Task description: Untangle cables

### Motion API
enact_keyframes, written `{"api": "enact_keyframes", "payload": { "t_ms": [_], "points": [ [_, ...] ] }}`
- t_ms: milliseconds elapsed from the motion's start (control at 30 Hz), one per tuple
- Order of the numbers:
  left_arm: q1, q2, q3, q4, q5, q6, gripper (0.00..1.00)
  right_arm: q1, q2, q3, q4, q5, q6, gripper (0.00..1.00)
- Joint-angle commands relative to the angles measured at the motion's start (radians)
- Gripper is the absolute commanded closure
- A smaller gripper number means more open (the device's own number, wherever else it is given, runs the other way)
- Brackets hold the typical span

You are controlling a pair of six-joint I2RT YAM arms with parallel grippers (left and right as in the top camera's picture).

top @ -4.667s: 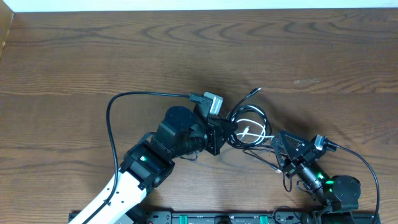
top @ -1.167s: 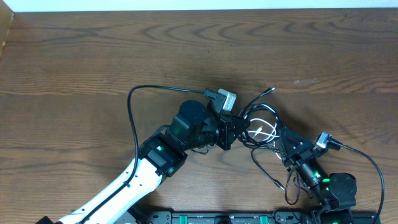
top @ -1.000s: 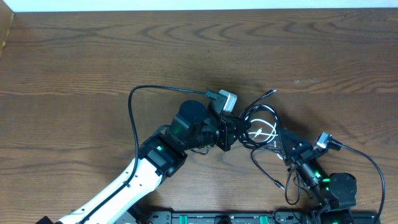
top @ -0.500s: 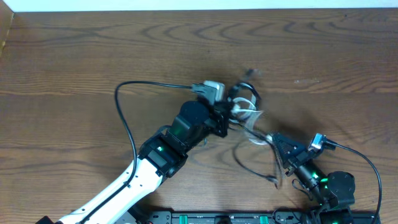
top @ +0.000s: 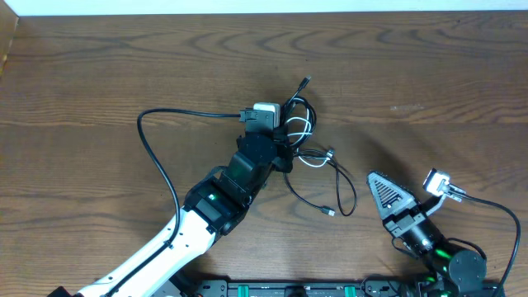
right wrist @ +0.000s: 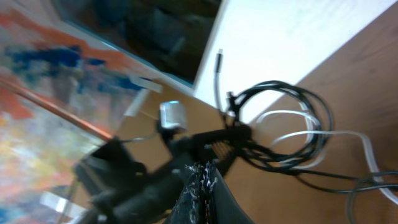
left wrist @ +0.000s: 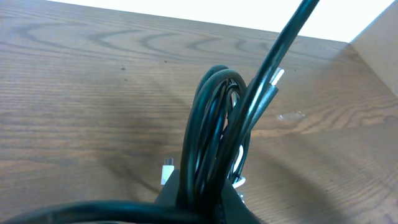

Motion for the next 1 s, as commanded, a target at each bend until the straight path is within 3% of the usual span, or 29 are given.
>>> {"api": "enact_keyframes", "payload": {
  "t_ms": [0, 200, 367, 533, 733, 967],
  "points": [
    [0.002, -0.004, 0.020, 0.000, 0.019, 0.013, 0.92, 0.008, 0.050, 0.027, -0.032, 0.019, -0.183, 0.99],
    [0.002, -0.004, 0.020, -0.011, 0.044, -0.006, 0.92, -0.009, 0.223, 0.220, -0.193, 0.054, -0.429, 0.99],
    [0.002, -0.004, 0.020, -0.018, 0.048, -0.091, 0.92, -0.042, 0.409, 0.504, -0.526, 0.117, -0.711, 0.95],
    [0.012, -0.004, 0.020, -0.016, 0.148, -0.206, 0.92, -0.045, 0.564, 0.710, -0.790, 0.135, -0.827, 0.80],
    [0.097, -0.004, 0.020, -0.016, 0.423, -0.445, 0.92, -0.045, 0.678, 0.730, -0.903, 0.023, -1.126, 0.44],
    [0.263, -0.004, 0.020, -0.016, 0.654, -0.563, 0.92, -0.045, 0.777, 0.729, -0.990, -0.035, -1.312, 0.41]
  ]
}}
